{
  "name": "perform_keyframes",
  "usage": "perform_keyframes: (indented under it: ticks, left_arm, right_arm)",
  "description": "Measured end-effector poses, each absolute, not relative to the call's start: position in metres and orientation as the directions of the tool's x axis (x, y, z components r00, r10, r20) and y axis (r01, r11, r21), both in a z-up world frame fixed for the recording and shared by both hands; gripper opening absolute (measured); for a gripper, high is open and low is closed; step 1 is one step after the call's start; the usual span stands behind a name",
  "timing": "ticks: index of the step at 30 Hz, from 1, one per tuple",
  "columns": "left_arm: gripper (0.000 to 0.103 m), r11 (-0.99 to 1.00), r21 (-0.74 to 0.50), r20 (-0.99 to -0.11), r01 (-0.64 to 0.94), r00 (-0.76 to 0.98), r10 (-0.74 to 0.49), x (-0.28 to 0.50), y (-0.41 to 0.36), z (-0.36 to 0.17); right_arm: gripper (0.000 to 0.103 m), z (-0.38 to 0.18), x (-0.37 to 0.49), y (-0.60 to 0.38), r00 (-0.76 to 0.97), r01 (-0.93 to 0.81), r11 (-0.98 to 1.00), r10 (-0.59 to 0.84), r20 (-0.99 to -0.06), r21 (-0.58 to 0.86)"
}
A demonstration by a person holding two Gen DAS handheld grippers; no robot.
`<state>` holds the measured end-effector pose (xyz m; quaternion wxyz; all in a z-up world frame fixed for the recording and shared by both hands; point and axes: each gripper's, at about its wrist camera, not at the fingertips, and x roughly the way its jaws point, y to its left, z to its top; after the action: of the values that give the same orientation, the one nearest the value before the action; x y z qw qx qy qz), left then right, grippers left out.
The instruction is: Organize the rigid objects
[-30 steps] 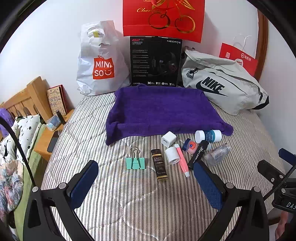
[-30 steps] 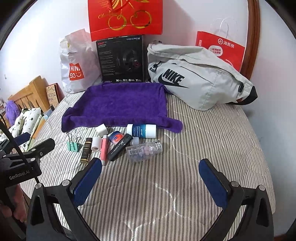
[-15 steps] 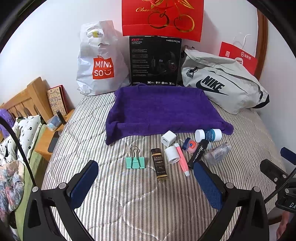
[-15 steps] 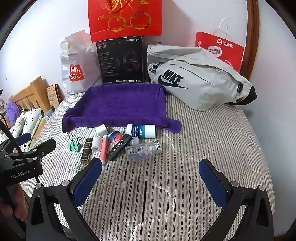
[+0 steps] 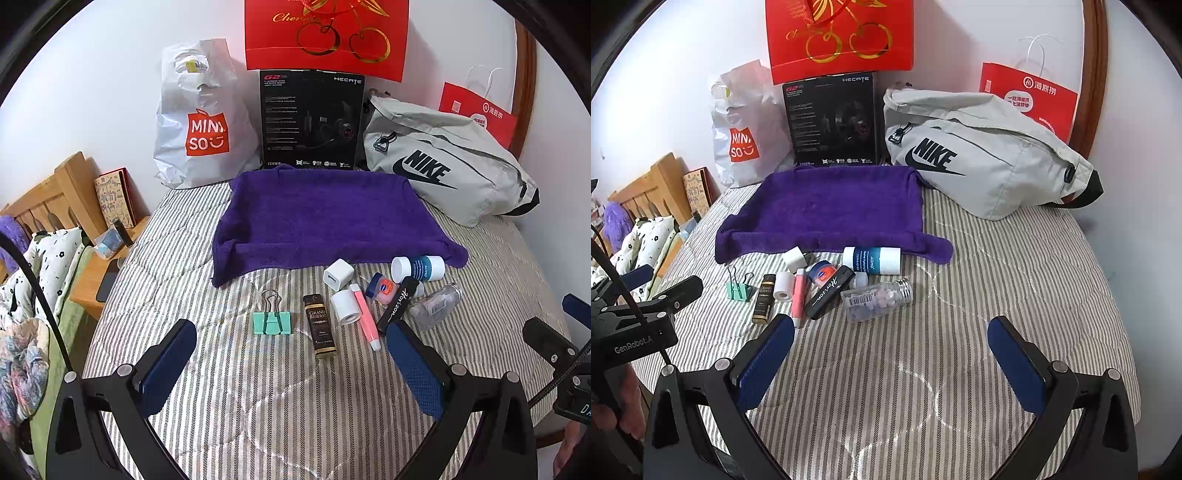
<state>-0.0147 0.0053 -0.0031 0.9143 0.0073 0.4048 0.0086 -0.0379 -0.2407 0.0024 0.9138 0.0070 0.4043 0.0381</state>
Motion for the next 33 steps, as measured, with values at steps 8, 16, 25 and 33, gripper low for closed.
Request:
perform_keyframes:
  ticks: [8, 16, 25, 33]
  left_arm:
    - [0.103, 1.0, 0.02, -0.742, -0.012, 0.67, 0.022, -0.014, 0.006, -0.004]
    - [0.103, 1.0, 0.019, -0.747, -0.015, 0.664, 0.024, -0.007, 0.01, -0.008]
    - [0.103, 0.999, 0.043, -0.756, -0.003, 0.654, 0.035, 0.013, 0.016, -0.037]
    - [0.103, 0.999, 0.001, -0.807, -0.053, 0.59, 0.032, 0.043, 0.043, -0.088]
  right_arm:
    - [0.103, 0.003, -0.038, -0.24, 0.668, -0.062, 0.997, 0.068, -0.741, 0.036]
    - [0.103, 0.002, -0.036, -0.241, 0.665, -0.06, 0.997, 0.073, -0.743, 0.045]
    - [0.103, -0.01, -0.024, -0.246, 0.649, -0.052, 0.998, 0.068, -0.758, 0.044]
    - [0.103, -0.036, -0.007, -0.255, 0.605, -0.032, 0.999, 0.053, -0.794, 0.042]
